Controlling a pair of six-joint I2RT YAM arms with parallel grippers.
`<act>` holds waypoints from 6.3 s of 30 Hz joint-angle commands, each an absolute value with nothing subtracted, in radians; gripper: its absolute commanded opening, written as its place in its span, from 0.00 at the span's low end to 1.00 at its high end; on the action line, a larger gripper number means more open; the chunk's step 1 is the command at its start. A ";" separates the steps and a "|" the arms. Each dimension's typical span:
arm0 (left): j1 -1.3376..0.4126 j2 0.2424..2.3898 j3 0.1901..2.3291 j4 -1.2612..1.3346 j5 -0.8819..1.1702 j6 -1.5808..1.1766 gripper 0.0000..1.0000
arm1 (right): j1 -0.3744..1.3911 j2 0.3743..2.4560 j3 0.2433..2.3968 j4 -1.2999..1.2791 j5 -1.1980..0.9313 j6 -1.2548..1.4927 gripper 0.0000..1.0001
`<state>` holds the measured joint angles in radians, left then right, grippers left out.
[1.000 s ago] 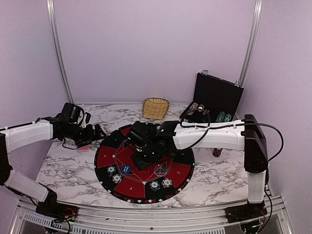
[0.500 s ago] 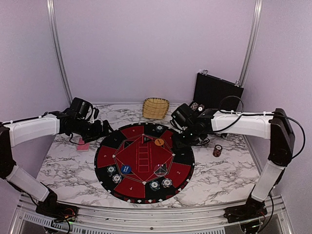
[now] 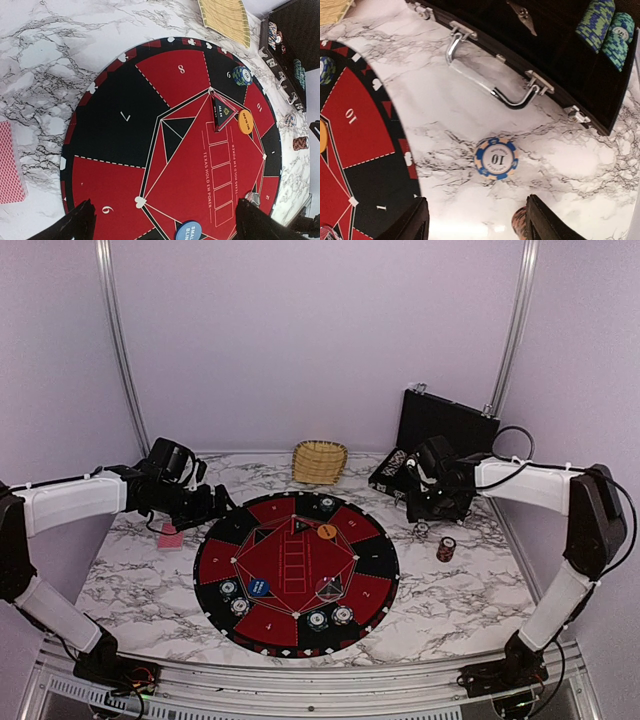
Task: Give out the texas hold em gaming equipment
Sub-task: Pick up the pile of poker chips from the center of the board, then place the poker chips pile in the big blind area.
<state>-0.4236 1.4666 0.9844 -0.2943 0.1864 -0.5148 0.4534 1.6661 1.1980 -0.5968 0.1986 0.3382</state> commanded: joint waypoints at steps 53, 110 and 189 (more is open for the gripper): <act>-0.425 1.446 0.983 -0.324 0.162 -0.511 0.99 | 0.317 1.922 1.239 -0.521 0.107 0.228 0.65; -0.380 1.404 0.927 -0.316 0.191 -0.475 0.99 | 0.594 2.124 1.759 -0.716 0.176 0.261 0.35; -0.328 1.414 0.880 -0.268 0.286 -0.448 0.99 | 0.746 2.548 2.518 -0.782 0.130 0.187 0.60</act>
<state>-0.3328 1.4300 0.8867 -0.2890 0.2726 -0.4561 0.7376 2.6625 2.5160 -0.7811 0.1028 0.1791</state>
